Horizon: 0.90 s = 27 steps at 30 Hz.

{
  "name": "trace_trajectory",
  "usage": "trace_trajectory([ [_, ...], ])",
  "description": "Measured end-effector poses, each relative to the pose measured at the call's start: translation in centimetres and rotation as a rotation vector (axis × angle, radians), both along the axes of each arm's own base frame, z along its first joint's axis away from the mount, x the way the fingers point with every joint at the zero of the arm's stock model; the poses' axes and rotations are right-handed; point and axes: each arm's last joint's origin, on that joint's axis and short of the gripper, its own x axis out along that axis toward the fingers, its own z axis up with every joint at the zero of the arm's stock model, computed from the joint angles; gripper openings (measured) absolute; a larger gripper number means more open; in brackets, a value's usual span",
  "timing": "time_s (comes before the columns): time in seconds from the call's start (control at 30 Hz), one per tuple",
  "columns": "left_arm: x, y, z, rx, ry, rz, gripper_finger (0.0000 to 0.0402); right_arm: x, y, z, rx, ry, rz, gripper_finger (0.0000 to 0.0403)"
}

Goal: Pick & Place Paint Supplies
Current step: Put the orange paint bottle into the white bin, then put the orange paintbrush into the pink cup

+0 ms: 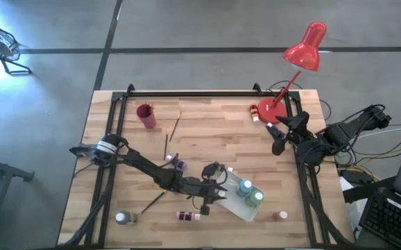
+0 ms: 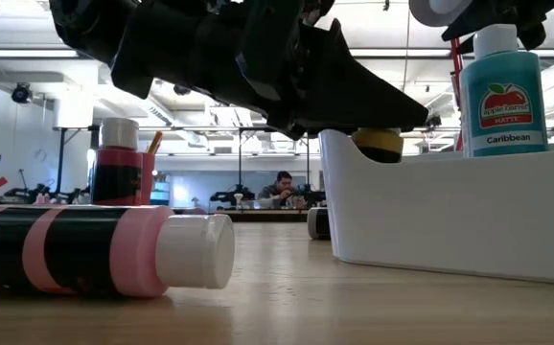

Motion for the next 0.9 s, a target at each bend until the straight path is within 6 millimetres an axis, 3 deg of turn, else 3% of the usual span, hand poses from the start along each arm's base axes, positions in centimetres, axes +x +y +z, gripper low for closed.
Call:
trace_trajectory([
  [0.23, 0.0, 0.1, -0.1, -0.014, 0.014, 0.015, 0.0171, 0.0, 0.0, 0.0, 0.000, -0.001, 0.000, 0.0293],
  [0.57, -0.2, 0.3, 0.6, -0.023, 0.018, 0.019, 0.0179, 0.0, 0.0, 0.0, 0.000, -0.001, 0.000, 0.0306],
  [0.73, -1.0, 0.6, 5.0, -0.017, -0.023, 0.013, 0.0179, 0.0, 0.0, 0.0, -0.007, 0.007, 0.003, 0.0294],
  [0.9, -3.7, 1.8, 10.0, 0.019, 0.044, 0.077, 0.0180, 0.0, 0.0, 0.0, -0.027, 0.026, 0.011, 0.0278],
])
